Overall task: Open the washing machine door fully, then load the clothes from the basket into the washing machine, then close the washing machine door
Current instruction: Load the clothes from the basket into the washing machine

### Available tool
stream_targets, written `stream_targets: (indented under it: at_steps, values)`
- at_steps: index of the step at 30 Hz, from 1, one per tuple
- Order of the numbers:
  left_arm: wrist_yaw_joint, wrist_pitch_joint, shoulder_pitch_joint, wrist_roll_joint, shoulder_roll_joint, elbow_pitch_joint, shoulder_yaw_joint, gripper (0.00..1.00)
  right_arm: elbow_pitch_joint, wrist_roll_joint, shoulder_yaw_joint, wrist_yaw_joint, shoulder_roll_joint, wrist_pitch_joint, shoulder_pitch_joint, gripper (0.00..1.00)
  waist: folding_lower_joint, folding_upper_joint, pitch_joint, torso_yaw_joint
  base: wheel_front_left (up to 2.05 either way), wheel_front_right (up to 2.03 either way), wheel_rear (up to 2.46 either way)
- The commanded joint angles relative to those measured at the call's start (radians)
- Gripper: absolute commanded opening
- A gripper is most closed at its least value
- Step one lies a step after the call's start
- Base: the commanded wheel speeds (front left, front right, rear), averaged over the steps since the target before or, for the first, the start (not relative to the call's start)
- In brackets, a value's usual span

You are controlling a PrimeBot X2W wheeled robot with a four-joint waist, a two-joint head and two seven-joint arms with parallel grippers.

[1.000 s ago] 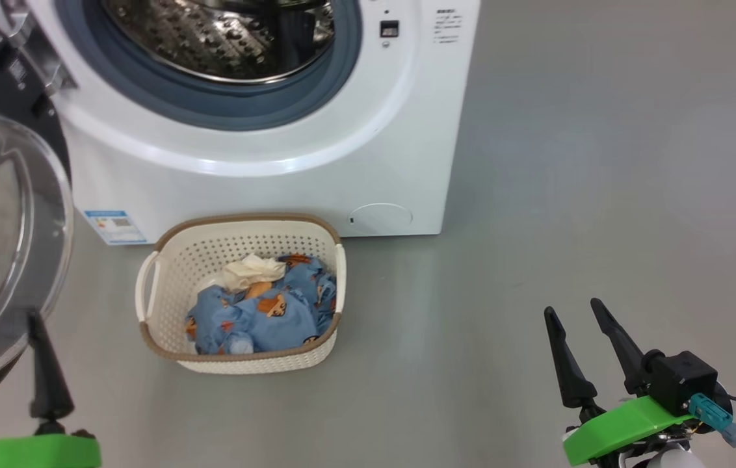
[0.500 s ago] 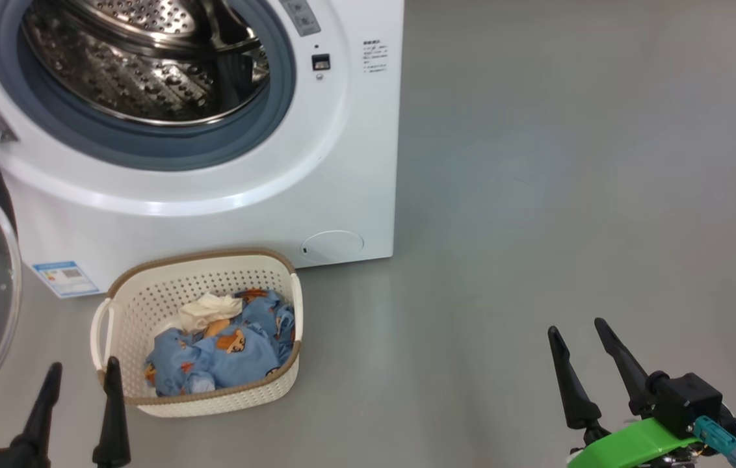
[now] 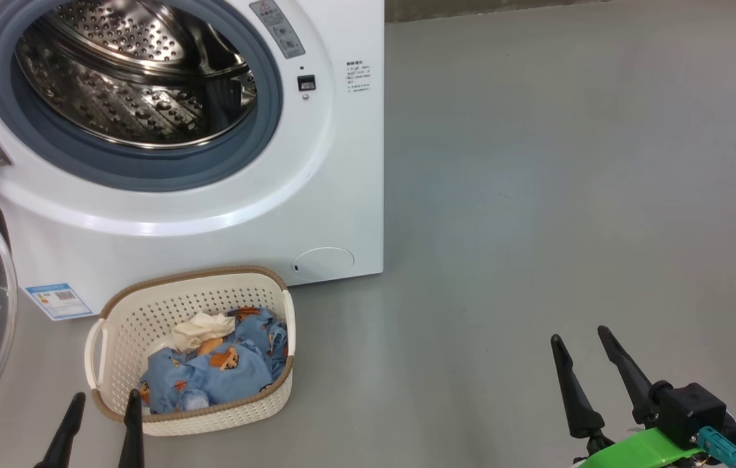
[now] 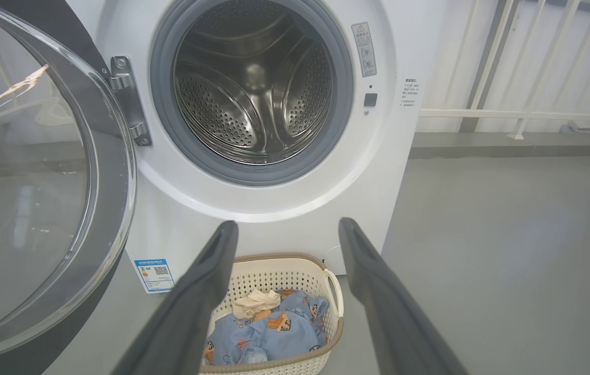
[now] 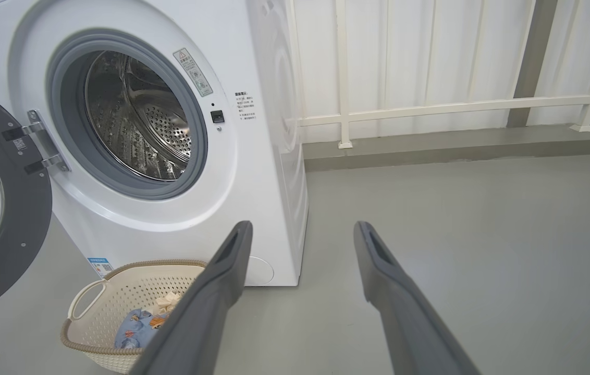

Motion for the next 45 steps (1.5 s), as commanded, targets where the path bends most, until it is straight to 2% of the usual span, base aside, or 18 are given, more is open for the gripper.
stream_targets:
  at_steps: [1,45]
  values:
    - [-0.002,-0.005,-0.013,0.005,0.009,-0.020,0.028,1.00,-0.029,-0.008,0.019,0.006,-0.001,-0.012,-0.010,1.00,0.0000,0.0000,-0.001,0.002,0.00,0.00,0.00]
    - [-0.001,-0.005,-0.042,-0.019,0.003,-0.023,0.057,1.00,-0.027,-0.018,0.004,0.006,-0.001,-0.012,-0.025,1.00,0.0000,0.0000,0.031,0.031,0.00,0.00,0.00]
